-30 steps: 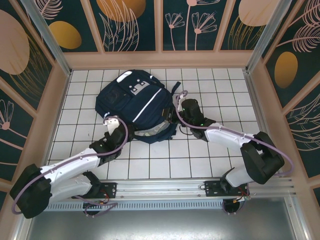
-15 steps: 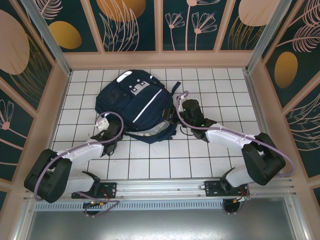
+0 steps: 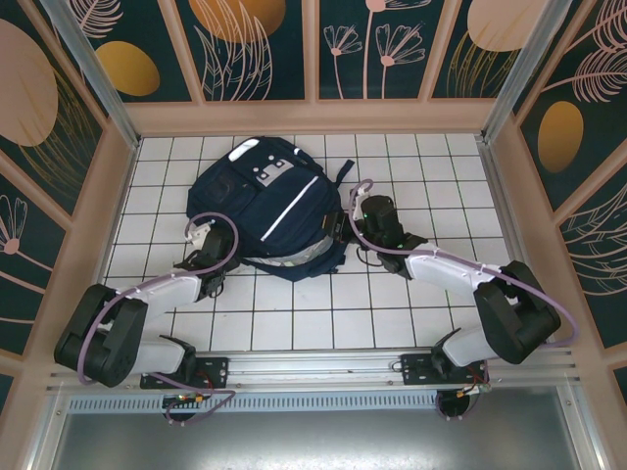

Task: Pack the student bag

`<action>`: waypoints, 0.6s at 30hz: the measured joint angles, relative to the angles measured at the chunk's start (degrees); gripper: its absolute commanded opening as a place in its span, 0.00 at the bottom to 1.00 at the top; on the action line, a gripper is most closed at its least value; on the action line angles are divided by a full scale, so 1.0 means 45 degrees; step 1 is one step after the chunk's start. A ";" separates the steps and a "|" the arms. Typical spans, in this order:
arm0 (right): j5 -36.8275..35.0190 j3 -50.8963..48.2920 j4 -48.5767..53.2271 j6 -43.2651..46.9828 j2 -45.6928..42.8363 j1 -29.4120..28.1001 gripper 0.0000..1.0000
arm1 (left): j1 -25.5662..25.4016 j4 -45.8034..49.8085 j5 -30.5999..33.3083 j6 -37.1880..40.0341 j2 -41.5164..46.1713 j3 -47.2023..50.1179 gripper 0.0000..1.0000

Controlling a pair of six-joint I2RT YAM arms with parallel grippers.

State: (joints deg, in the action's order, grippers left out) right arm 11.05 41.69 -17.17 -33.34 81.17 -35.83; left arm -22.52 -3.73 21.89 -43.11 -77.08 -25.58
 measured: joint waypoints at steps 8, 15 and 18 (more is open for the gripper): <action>0.0291 -0.0160 -0.0136 0.0005 -0.0175 0.0374 0.31 | 0.0010 -0.0180 -0.0403 0.0792 -0.1020 -0.0447 0.53; 0.0539 -0.0389 -0.0209 0.0000 -0.0219 0.0423 0.31 | 0.0010 -0.0272 -0.0724 0.1112 -0.1059 -0.0491 0.36; 0.0578 -0.0393 -0.0253 0.0000 -0.0219 0.0471 0.31 | 0.0010 -0.0277 -0.0821 0.1214 -0.1311 -0.0661 0.33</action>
State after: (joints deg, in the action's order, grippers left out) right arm 13.65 39.92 -18.31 -33.34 80.18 -33.71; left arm -22.48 -4.97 18.20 -37.65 -82.98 -28.56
